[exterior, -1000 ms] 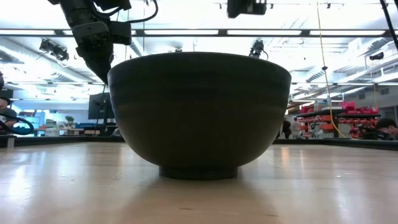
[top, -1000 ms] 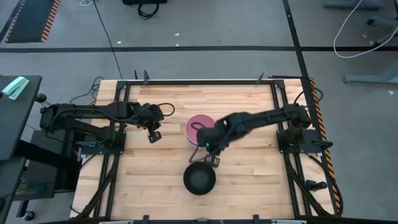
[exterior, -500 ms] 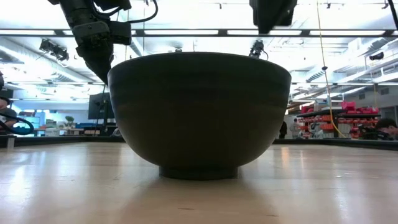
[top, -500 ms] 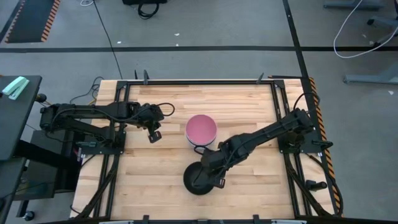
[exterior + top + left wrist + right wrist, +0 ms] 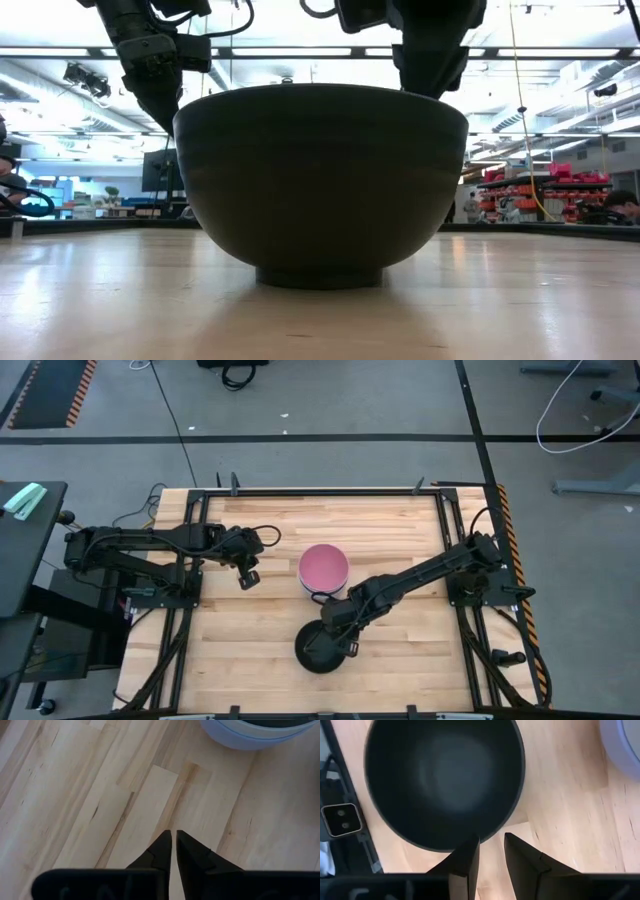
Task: Nest bowls inside each other
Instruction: Stack the black bowl on top of the pink bowl
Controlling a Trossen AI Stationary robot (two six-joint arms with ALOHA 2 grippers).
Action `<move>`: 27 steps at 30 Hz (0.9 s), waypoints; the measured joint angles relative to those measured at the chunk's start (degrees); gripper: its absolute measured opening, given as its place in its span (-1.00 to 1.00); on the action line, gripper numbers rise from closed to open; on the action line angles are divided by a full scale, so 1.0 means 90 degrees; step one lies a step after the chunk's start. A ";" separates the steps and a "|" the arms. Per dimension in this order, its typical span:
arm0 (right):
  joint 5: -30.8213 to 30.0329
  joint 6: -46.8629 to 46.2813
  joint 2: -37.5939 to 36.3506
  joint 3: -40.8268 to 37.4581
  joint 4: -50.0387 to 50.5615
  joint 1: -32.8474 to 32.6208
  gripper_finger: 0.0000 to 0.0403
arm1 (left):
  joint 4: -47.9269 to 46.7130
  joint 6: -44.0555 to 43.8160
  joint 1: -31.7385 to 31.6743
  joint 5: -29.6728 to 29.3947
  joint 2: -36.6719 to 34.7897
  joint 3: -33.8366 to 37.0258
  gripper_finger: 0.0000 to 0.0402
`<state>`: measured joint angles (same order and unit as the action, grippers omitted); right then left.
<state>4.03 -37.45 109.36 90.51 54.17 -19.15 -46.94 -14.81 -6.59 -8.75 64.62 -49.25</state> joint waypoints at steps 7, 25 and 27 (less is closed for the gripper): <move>0.0002 0.0014 0.0000 -0.0003 -0.0188 -0.0003 -0.51 | -0.0001 0.0000 0.0000 0.0000 0.0000 0.0002 -0.88; 0.0135 0.0349 0.0491 0.0004 -0.0256 0.0175 -0.52 | 0.0035 -0.0005 0.0000 0.0001 0.0002 0.0002 -0.88; 0.0136 0.0351 0.0491 0.0004 -0.0252 0.0197 -0.52 | 0.0037 -0.0005 0.0002 0.0002 0.0002 0.0002 -0.88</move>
<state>5.25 -34.28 113.78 90.54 51.91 -17.38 -46.61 -14.85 -6.57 -8.73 64.64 -49.23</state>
